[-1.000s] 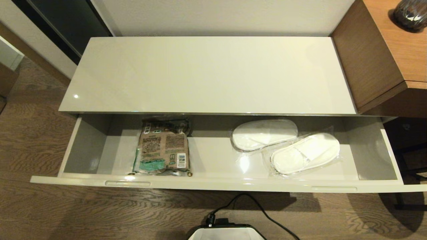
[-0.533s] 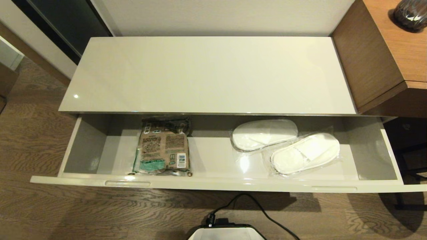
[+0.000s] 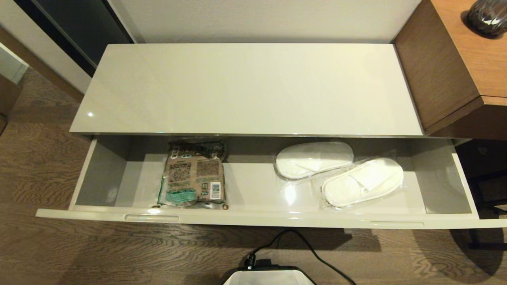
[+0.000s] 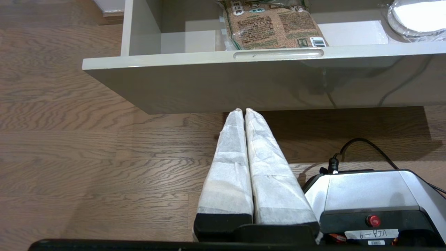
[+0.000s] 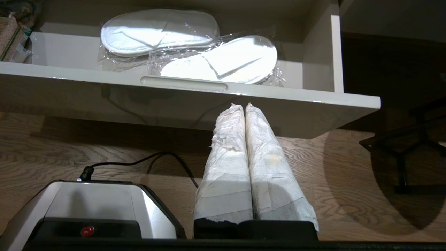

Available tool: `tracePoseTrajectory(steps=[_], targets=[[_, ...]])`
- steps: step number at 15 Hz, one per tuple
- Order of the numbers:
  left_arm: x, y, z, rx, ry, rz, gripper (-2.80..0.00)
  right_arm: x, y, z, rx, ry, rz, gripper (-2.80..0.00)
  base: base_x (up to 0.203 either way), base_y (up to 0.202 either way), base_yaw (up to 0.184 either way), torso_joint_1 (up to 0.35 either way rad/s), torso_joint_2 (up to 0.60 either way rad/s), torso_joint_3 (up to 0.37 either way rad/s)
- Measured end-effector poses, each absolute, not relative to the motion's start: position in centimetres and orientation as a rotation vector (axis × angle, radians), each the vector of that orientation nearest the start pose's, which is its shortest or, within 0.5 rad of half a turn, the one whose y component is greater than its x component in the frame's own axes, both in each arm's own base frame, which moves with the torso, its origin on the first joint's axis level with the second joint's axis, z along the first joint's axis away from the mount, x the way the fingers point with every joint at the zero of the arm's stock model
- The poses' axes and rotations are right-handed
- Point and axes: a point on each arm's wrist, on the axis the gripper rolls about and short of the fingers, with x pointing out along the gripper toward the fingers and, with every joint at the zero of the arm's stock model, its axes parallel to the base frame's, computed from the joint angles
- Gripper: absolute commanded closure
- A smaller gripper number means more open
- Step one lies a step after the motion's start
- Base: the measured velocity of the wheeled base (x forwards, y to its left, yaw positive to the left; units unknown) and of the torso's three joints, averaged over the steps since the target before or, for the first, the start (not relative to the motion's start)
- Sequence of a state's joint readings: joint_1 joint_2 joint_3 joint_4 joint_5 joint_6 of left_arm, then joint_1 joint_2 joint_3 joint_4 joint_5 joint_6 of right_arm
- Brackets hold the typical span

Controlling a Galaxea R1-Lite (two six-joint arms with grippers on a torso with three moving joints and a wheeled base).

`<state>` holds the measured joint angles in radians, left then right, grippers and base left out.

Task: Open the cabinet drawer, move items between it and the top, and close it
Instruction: Take out the tissue from the drawer

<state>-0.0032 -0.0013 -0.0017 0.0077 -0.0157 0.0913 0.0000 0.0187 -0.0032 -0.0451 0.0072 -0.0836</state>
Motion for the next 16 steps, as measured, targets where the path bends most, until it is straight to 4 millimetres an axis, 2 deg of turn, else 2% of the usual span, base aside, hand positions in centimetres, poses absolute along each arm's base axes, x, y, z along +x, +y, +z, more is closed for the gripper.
tracePoseTrajectory(steps=[16], targets=[[-2.30,-0.03,7.51,0.092,0.004,-0.019,0.00,-2.16,0.02,8.14,-0.083,-0.030,0.006,0.00,0.000,0.000,0.000,0.000,0.00,0.000]])
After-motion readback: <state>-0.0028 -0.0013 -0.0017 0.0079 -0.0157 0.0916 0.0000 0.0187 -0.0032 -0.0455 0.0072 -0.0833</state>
